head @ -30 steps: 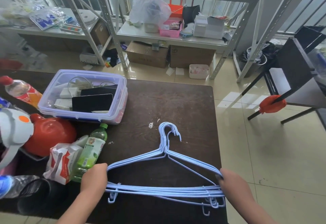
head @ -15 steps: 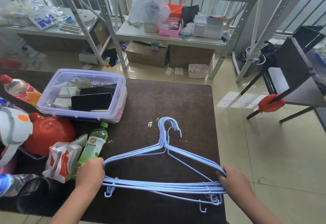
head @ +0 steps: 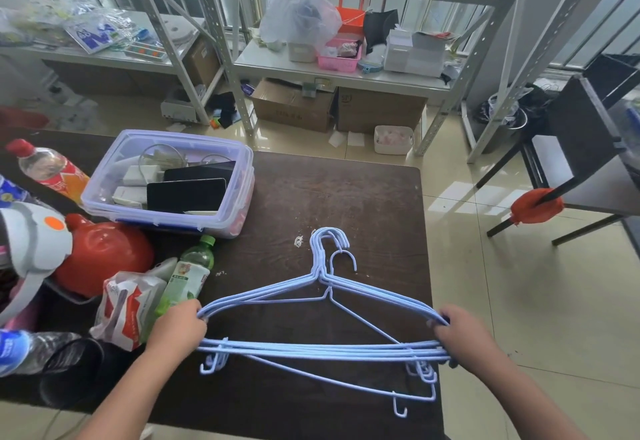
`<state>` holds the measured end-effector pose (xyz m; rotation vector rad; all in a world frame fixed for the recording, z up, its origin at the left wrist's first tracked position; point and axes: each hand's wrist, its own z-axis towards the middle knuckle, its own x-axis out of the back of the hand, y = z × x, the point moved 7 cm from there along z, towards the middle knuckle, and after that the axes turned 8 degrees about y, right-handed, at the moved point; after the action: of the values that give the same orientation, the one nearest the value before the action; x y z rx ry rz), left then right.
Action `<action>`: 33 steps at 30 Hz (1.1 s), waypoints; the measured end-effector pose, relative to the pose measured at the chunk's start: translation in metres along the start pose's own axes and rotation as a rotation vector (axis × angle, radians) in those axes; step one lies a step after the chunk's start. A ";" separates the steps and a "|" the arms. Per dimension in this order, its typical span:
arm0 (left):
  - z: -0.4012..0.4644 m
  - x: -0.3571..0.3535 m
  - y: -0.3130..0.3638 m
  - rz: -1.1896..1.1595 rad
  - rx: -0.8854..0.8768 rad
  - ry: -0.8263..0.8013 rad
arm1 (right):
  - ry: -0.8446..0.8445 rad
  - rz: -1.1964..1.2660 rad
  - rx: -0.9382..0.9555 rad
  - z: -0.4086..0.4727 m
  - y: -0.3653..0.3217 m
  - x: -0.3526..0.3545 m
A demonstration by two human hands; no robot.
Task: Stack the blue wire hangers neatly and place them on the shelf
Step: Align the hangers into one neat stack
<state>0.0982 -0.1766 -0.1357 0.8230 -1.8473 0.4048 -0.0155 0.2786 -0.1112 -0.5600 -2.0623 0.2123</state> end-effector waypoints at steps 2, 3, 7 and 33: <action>0.006 -0.001 -0.003 -0.090 0.027 -0.060 | -0.021 0.024 -0.020 0.002 -0.003 0.004; 0.009 0.000 -0.004 -0.117 0.032 -0.074 | -0.040 0.034 -0.028 0.003 -0.004 0.006; 0.016 0.009 -0.005 -0.179 0.039 -0.095 | -0.094 0.048 -0.058 0.006 -0.013 0.010; 0.012 -0.005 -0.012 -0.594 0.196 -0.004 | 0.084 0.056 0.180 -0.002 -0.008 0.001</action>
<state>0.0999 -0.1907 -0.1467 1.4489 -1.4870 0.2023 -0.0166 0.2717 -0.1058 -0.5075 -1.9247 0.3960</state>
